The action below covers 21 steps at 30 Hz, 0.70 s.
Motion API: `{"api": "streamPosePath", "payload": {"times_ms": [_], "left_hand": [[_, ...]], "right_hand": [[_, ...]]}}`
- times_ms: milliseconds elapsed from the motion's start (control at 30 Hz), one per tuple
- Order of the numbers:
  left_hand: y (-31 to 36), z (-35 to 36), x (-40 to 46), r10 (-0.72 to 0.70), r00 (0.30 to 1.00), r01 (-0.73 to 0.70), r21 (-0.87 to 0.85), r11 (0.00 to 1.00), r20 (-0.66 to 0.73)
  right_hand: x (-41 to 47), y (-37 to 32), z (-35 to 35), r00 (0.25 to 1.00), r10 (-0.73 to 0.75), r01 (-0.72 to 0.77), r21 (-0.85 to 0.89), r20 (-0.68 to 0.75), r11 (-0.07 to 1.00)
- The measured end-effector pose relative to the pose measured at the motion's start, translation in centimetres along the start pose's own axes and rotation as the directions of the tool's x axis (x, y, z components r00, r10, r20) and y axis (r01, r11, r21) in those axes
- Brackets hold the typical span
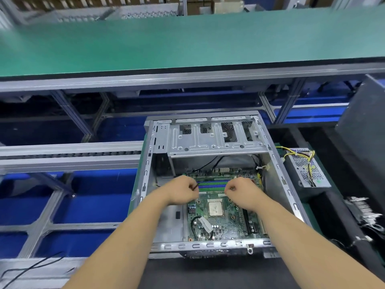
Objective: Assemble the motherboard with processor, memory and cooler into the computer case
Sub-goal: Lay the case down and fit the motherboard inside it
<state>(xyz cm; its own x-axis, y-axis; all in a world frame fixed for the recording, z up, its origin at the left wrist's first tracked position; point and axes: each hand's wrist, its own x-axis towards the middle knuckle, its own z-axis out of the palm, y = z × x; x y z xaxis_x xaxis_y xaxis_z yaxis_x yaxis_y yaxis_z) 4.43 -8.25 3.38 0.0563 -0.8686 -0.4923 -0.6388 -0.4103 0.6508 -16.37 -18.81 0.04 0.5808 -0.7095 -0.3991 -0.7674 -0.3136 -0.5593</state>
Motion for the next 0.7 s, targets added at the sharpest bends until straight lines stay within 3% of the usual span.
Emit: {"api": "streamPosePath", "payload": {"times_ms": [133,233,333,400,467,567,633,700], "left_hand": [[2.1,1.0,-0.1,0.109,0.992,-0.120,-0.206,0.971,-0.066],[2.9,1.4,0.0,0.152,0.985,-0.159,-0.093,0.983,-0.087],[2.6,2.0,0.0,0.112,0.994,-0.110,-0.089,0.990,0.015],[2.1,2.3,0.0,0.092,0.996,-0.092,-0.030,0.995,0.017],[1.3,2.1,0.1,0.071,0.997,-0.067,0.154,0.986,-0.021],[-0.3,1.5,0.1,-0.008,0.978,0.070,0.288,0.955,-0.208],[-0.9,0.7,0.2,-0.040,0.895,0.145,0.205,0.968,-0.443],[-0.9,0.0,0.3,-0.016,0.763,0.148,0.152,0.977,-0.646]], "right_hand": [[0.0,-0.4,0.2,1.000,0.006,-0.009,0.123,0.027,0.992],[0.0,-0.9,0.2,0.998,0.020,-0.043,0.391,0.064,0.919],[0.1,-1.2,0.3,0.997,0.006,-0.042,0.456,0.080,0.889],[0.2,-0.9,0.4,0.998,0.019,-0.037,0.364,0.052,0.931],[0.2,-0.3,0.3,1.000,0.025,-0.022,0.218,-0.011,0.976],[0.2,-0.5,-0.1,0.997,-0.068,0.069,0.034,-0.033,0.997],[0.6,-1.3,0.1,0.984,-0.176,0.175,-0.111,-0.003,0.978],[1.2,-2.5,0.5,0.962,-0.272,0.272,-0.254,0.036,0.928]]}}
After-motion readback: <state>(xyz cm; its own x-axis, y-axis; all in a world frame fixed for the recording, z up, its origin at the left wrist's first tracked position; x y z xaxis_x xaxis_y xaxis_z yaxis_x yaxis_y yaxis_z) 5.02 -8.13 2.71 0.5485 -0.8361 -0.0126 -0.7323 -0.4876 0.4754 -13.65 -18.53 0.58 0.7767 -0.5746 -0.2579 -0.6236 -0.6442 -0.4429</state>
